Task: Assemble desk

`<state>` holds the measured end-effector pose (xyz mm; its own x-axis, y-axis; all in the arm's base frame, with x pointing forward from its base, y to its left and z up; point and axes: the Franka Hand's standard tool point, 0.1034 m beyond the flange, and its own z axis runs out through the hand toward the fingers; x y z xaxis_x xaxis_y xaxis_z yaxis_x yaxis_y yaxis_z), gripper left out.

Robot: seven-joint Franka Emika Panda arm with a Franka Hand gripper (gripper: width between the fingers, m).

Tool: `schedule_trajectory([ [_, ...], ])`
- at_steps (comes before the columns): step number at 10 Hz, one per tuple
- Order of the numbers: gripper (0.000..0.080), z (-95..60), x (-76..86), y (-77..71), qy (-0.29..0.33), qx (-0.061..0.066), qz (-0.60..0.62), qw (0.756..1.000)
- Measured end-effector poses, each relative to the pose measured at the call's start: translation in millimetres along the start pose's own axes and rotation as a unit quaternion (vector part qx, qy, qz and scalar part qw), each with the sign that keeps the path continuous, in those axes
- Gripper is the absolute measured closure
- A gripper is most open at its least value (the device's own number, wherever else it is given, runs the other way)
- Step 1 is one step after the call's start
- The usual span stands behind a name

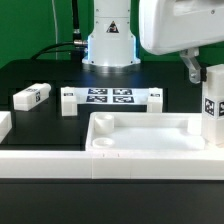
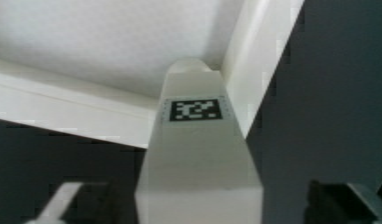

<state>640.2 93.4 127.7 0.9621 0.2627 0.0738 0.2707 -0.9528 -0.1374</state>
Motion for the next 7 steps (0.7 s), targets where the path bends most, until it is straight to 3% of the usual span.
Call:
schedule_trajectory([
  [1, 0.0426, 0.0, 0.0, 0.0, 0.000, 0.000, 0.000, 1.000],
  [2, 0.0512, 0.0, 0.0, 0.0, 0.000, 0.000, 0.000, 1.000],
  [6, 0.0512, 0.3, -1.2, 1.3, 0.003, 0.004, 0.026, 1.000],
  [7, 0.0512, 0.4, -1.6, 1.4, 0.009, 0.005, 0.079, 0.997],
])
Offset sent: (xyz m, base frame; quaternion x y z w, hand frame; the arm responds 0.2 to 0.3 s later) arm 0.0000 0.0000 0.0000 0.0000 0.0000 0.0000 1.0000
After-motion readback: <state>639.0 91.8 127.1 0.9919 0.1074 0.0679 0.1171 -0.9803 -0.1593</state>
